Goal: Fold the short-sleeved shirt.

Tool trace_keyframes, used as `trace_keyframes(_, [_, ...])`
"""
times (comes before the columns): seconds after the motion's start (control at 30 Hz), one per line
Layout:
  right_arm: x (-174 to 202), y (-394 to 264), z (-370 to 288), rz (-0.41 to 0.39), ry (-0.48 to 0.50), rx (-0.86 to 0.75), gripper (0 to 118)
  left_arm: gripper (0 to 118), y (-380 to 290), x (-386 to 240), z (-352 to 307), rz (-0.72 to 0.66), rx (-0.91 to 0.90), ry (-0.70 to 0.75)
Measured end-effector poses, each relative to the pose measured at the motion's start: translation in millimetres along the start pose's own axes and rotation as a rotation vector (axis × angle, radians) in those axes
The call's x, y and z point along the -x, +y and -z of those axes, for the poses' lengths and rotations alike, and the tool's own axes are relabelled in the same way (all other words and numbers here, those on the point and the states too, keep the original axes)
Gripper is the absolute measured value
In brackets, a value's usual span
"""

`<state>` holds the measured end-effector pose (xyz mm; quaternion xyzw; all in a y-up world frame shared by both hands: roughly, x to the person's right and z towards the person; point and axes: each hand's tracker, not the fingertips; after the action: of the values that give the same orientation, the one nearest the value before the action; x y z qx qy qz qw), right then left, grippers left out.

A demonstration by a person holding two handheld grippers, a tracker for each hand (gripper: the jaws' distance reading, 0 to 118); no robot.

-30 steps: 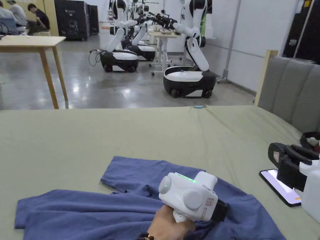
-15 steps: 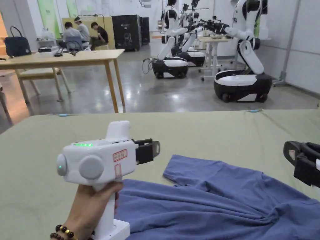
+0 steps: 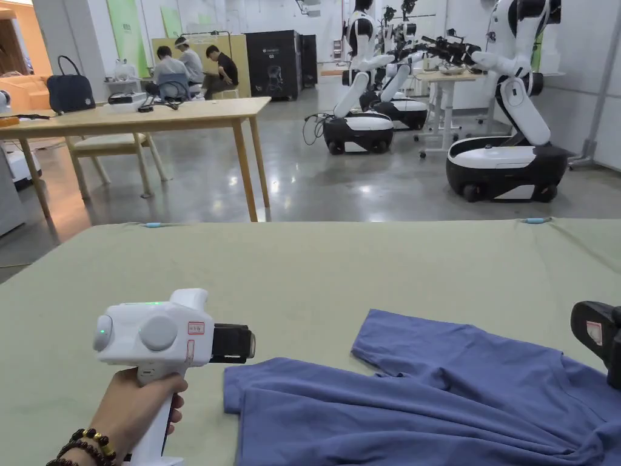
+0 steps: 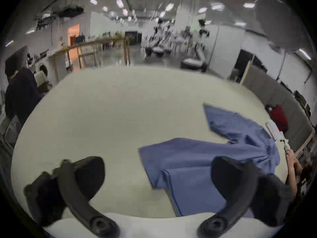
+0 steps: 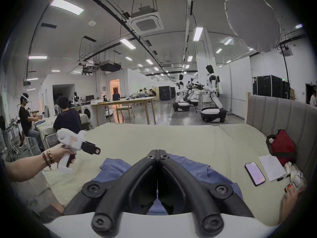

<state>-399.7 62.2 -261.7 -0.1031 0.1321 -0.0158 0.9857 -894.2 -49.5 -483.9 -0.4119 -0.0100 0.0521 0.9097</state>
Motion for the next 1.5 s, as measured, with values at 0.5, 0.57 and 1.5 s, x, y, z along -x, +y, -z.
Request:
trace_keyframes(0.5, [-25, -23, 22, -0.021, -0.048, 0.114, 1, 30, -10, -18, 98, 0.181, 0.045, 0.018])
trace_keyframes(0.57, [-22, -23, 22, -0.014, -0.030, 0.115, 1, 0, -18, -23, 90, 0.158, 0.079, -0.039])
trace_keyframes(1.5, [-248, -179, 78, 0.169, -0.348, 0.840, 113, 0, -2, -72, -33, 0.159, -0.153, -0.172])
